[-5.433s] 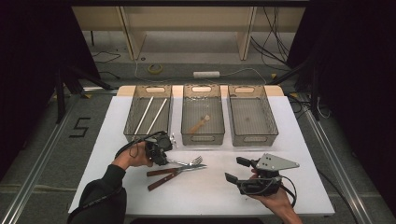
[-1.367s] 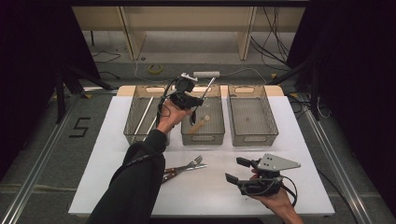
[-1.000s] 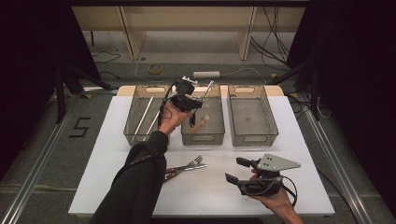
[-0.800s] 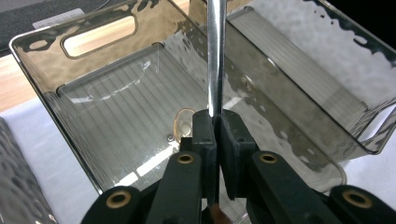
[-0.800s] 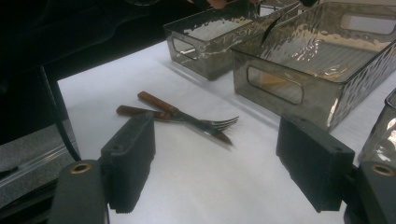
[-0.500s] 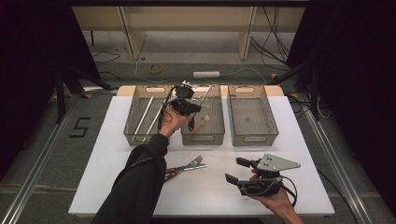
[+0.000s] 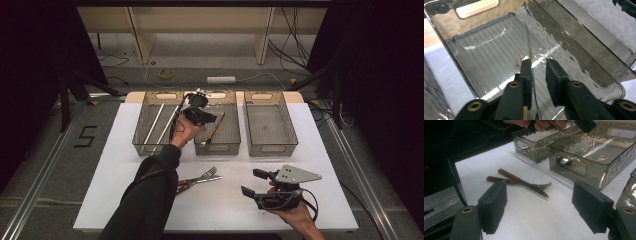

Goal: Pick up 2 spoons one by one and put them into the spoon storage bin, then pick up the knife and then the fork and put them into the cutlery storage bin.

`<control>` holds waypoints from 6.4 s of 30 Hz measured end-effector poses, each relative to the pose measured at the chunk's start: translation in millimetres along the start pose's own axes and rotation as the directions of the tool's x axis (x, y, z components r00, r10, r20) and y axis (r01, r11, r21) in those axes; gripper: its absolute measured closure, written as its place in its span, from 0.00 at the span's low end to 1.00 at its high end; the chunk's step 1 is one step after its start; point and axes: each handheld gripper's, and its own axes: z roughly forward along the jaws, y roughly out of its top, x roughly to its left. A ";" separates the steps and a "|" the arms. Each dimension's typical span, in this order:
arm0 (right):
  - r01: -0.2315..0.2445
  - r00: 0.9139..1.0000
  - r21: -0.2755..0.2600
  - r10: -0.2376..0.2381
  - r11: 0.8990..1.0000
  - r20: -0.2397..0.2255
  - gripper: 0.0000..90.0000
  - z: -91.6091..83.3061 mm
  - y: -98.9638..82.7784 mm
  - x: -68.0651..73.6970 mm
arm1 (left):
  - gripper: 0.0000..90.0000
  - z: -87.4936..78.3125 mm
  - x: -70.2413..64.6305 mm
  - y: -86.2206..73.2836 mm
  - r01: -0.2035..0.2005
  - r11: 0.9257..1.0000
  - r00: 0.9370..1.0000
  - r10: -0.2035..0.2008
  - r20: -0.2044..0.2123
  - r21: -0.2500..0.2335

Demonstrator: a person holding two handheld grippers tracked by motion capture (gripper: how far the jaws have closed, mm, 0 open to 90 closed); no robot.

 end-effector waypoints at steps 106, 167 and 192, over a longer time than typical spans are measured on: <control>0.001 1.000 0.012 -0.001 1.000 0.001 0.32 -0.2 -1.5 -0.9 | 0.27 -89.7 7.1 -160.0 -0.346 0.805 0.927 0.374 0.042 0.482; 0.016 1.000 0.028 -0.017 0.999 0.007 0.33 2.3 -2.0 3.3 | 0.83 -66.5 -5.7 -172.4 -0.543 0.703 0.838 0.488 0.243 0.459; 0.106 0.994 0.051 -0.105 0.993 -0.015 0.33 20.0 7.0 17.2 | 0.84 -84.2 -28.7 -154.0 -0.506 0.763 0.861 0.419 0.289 0.403</control>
